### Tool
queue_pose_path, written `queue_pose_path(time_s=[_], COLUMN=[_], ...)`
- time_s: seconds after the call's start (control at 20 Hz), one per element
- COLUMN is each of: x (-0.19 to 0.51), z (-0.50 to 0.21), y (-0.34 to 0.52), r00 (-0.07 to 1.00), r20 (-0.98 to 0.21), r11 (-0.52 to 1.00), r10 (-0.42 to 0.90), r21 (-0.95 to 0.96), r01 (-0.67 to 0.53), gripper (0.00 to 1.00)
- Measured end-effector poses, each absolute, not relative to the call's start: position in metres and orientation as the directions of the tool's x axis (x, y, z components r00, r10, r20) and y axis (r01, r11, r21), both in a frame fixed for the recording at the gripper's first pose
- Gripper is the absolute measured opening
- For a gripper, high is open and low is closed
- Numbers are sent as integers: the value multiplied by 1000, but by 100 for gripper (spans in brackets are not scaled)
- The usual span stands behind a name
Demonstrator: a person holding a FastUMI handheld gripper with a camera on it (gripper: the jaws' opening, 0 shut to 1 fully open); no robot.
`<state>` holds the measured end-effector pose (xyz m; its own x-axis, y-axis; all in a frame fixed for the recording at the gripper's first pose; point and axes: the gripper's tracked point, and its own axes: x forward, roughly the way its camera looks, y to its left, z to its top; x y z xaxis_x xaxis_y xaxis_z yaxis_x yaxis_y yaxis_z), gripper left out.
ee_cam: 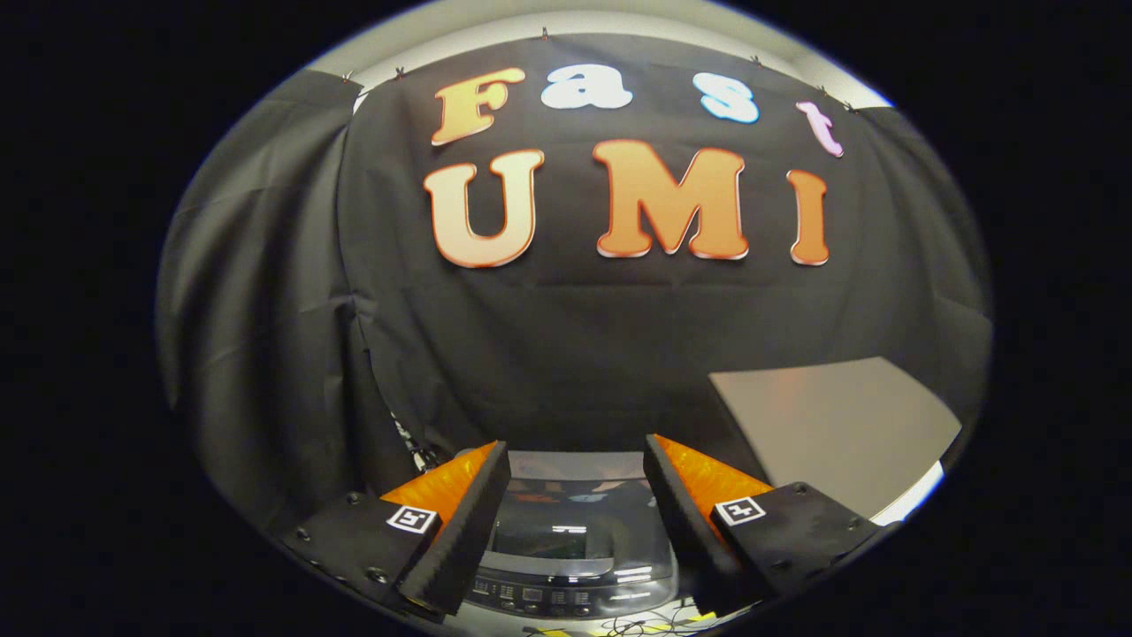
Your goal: Put the clothes into the washing machine and then close the washing machine lid.
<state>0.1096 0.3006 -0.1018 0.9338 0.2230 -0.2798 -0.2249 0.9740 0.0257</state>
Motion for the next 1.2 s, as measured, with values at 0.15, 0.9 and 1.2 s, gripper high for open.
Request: queue_pose_path(time_s=[0.15, 0.9, 1.2], x=[83, -10, -8], z=[-61, 50, 53], y=[255, 54, 39], r00=[954, 993, 992], r20=[-232, -53, -46], r11=[981, 993, 993], r10=[190, 108, 117], r21=[14, -31, -13], r01=[-192, -110, -118], gripper=[98, 98, 98])
